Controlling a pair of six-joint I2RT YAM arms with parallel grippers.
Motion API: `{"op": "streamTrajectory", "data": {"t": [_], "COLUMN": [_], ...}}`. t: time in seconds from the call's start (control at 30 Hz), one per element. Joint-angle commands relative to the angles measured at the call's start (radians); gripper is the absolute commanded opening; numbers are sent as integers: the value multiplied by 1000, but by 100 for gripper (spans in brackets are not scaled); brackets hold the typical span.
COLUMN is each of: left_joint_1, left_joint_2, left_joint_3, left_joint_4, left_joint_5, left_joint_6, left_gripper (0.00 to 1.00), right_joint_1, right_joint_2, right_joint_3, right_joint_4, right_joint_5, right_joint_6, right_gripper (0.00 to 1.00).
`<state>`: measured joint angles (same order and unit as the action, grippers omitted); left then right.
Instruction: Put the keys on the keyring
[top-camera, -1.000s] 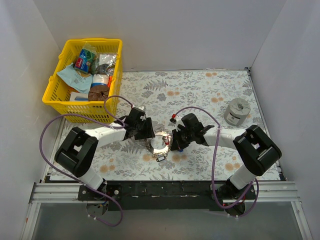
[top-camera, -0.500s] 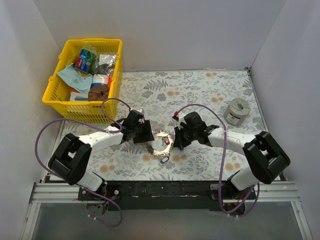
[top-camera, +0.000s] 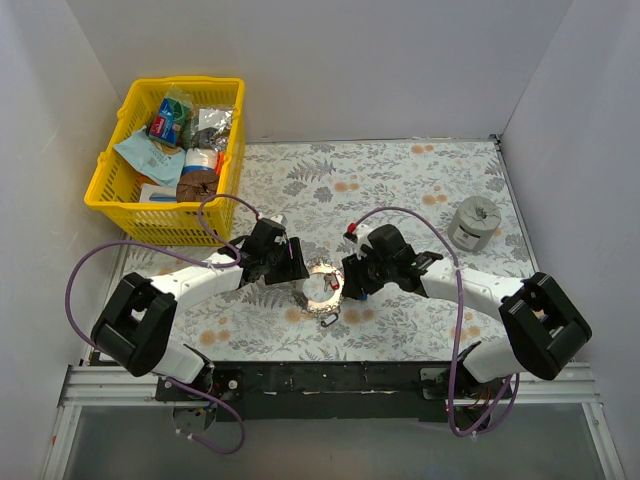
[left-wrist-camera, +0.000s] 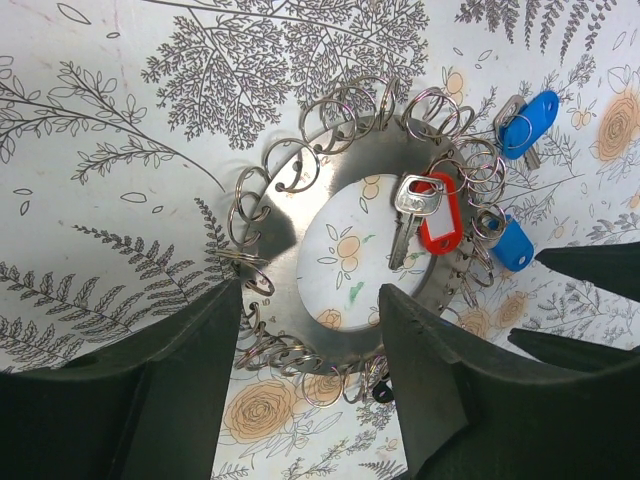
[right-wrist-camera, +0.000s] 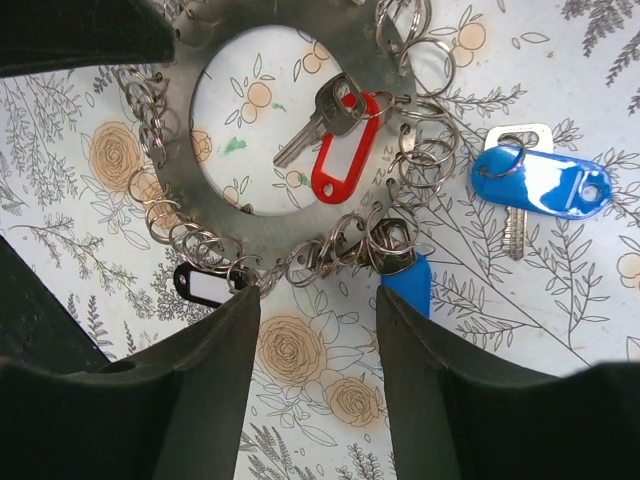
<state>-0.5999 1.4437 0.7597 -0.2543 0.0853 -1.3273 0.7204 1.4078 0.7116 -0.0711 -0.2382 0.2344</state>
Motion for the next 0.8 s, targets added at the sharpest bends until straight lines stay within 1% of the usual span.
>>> {"op": "streamTrajectory", "data": {"t": [0.0,0.27,0.5,0.53,0.77], "left_joint_1": [-6,-5,-5,-5,-5], "left_joint_2": [-14,3,7,6,7], "left_joint_3": [9,3,-6,-7,-16], "left_joint_4": [3,10,15,15,16], "left_joint_5": [-12,-2,2,2,1], "left_joint_6": [4,5,4,4,2], "left_gripper": [57,57,57,57,57], "right_joint_1": [42,116,125,125,125], "right_joint_2": [-15,54,118,129,123], "right_joint_3": [46,101,120,121,134], "right_joint_4": [-25,-62,-79,-85,-110], "right_joint_5": [56,172,230,261,330], "right_joint_6": [-20,-23,-10,-7,-3], "right_gripper": [58,59,57,57,56]}}
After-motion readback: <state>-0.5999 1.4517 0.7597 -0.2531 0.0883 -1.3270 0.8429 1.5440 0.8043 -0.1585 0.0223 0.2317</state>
